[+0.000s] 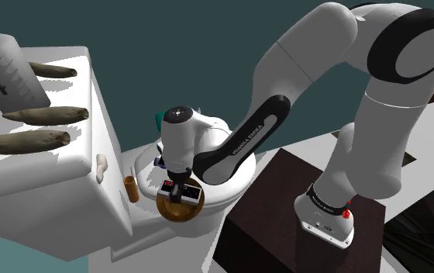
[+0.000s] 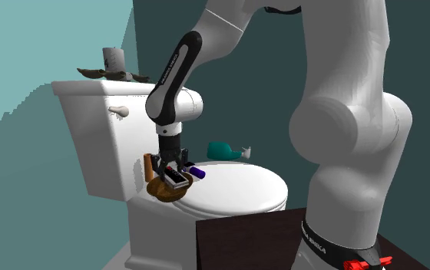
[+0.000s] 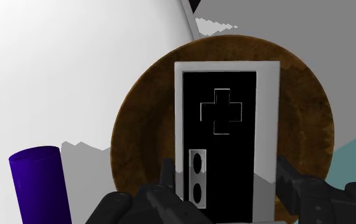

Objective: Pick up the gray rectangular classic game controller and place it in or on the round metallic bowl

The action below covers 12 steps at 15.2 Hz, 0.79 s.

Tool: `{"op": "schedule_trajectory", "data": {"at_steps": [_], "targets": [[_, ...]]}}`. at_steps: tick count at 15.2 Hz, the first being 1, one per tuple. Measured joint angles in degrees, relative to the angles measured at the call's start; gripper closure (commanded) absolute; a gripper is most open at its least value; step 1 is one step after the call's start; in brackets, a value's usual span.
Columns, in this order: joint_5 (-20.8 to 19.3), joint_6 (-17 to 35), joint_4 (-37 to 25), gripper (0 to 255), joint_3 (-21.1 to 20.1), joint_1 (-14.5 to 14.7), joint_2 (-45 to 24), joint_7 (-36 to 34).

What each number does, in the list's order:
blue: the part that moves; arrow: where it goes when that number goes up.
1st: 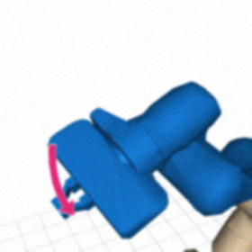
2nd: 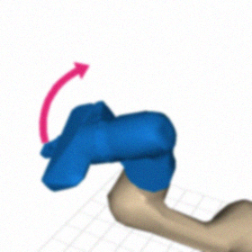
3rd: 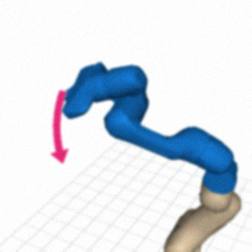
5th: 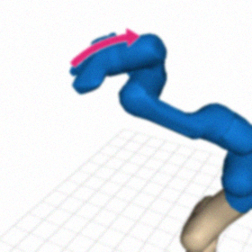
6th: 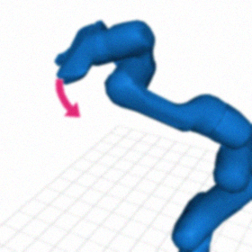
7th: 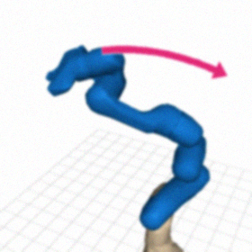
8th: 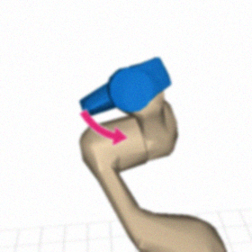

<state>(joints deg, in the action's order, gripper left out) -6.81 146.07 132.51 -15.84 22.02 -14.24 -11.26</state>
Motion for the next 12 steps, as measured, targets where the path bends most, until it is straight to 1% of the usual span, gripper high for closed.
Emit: {"op": "schedule_trajectory", "data": {"at_steps": [1,7,12], "targets": [[0.00,0.00,0.00,0,0.00,0.00,0.00,0.00],[-0.01,0.01,-0.01,0,0.00,0.00,-0.01,-0.01],[2.81,-6.00,-1.05,0,-1.11,-0.68,5.29,1.90]]}}
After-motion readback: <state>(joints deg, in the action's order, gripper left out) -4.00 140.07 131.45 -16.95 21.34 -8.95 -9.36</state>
